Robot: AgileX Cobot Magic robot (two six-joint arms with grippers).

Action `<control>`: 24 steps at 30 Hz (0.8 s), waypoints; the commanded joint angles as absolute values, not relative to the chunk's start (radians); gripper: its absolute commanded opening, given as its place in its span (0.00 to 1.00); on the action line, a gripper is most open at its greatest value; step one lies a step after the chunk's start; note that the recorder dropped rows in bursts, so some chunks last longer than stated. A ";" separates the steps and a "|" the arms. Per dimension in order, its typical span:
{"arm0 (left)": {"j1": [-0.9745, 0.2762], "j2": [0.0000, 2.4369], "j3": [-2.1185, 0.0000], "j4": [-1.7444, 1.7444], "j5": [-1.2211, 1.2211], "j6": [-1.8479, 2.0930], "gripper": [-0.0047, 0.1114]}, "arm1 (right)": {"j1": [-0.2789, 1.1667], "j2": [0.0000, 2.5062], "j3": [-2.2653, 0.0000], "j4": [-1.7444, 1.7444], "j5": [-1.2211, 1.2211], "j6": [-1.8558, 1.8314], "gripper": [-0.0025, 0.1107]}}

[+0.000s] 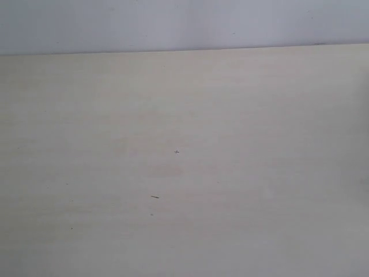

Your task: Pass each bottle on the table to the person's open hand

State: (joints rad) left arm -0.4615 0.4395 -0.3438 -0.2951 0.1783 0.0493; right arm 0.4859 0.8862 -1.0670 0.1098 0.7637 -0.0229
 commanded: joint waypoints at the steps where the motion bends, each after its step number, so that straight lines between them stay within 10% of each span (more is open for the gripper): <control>1: -0.459 0.431 -0.341 -0.298 0.163 0.051 0.05 | 0.483 0.882 -1.064 0.115 0.753 -0.033 0.02; 24: -0.459 0.431 -0.341 -0.298 0.163 0.051 0.05 | 0.481 0.848 -1.061 0.073 0.729 -0.046 0.02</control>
